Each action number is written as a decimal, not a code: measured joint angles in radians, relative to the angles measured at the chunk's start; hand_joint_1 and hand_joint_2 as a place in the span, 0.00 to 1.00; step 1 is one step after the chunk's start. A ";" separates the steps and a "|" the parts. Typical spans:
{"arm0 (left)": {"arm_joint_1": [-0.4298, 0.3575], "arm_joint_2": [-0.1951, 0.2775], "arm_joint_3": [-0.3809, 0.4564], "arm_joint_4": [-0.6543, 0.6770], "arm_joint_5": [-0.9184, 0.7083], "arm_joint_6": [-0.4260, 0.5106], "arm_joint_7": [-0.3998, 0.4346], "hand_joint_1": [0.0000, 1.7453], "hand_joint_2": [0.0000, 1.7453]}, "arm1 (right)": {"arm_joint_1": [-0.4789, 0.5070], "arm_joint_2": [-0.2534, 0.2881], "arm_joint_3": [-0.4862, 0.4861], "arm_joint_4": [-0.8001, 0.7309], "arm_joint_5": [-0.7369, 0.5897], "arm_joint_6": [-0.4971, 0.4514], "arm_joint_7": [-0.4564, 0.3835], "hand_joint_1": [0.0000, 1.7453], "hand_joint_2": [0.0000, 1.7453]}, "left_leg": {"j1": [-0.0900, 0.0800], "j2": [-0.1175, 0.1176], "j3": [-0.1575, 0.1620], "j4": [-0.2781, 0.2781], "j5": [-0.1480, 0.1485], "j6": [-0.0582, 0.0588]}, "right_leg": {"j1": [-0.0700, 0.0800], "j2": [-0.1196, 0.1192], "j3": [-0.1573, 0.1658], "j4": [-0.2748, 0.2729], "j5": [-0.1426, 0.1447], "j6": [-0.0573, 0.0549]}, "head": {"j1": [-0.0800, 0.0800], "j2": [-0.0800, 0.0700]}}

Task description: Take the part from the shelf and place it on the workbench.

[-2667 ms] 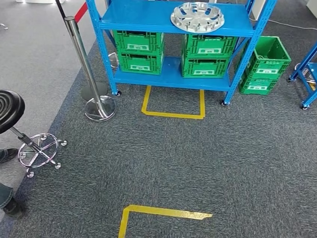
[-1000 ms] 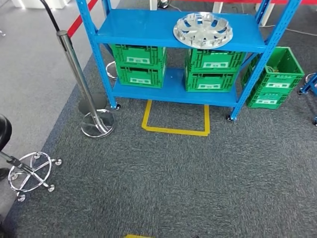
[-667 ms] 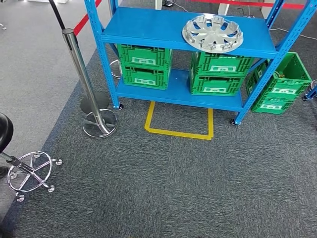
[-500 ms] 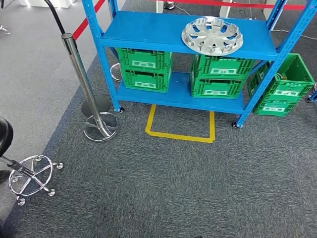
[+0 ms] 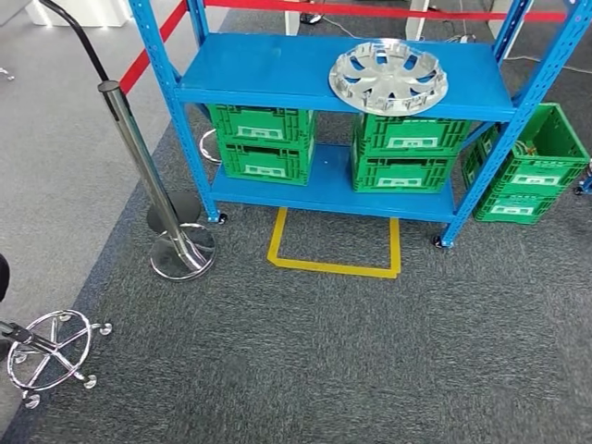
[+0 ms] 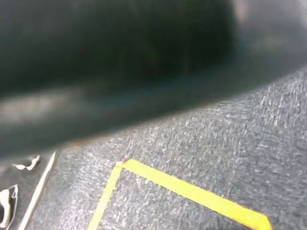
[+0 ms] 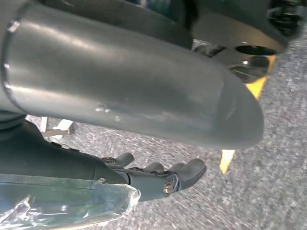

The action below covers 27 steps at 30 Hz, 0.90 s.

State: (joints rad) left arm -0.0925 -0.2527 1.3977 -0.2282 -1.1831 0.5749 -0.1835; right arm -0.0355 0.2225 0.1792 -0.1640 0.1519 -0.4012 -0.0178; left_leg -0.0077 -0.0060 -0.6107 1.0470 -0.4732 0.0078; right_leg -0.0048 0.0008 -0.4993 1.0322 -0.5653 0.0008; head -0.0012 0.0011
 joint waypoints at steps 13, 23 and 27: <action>0.002 -0.004 0.000 0.000 0.002 0.001 -0.001 0.00 0.00 | 0.002 0.000 -0.007 -0.001 -0.001 0.001 -0.002 0.00 0.00 | 0.011 -0.005 0.097 -0.033 -0.047 0.016 | -0.008 -0.002 -0.121 0.074 0.054 0.046 | 0.011 0.000; -0.004 -0.003 0.000 0.000 0.008 0.001 -0.003 0.00 0.00 | 0.001 -0.001 -0.012 0.000 -0.003 0.002 -0.011 0.00 0.75 | 0.012 -0.002 -0.018 0.202 -0.158 -0.031 | -0.008 -0.004 -0.045 -0.001 0.043 -0.014 | -0.002 0.000; 0.001 -0.002 0.000 0.000 0.010 0.000 -0.003 0.00 0.00 | 0.004 -0.001 -0.012 0.000 -0.003 0.002 -0.011 0.00 0.50 | 0.008 -0.002 -0.048 0.141 -0.051 -0.014 | -0.003 0.000 -0.006 -0.003 0.013 -0.014 | -0.002 0.000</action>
State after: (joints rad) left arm -0.0914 -0.2549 1.3977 -0.2281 -1.1729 0.5753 -0.1862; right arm -0.0311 0.2216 0.1671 -0.1644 0.1485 -0.3997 -0.0288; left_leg -0.0001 -0.0079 -0.6584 1.1881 -0.5241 -0.0064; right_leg -0.0076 0.0007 -0.5052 1.0297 -0.5527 -0.0134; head -0.0031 0.0015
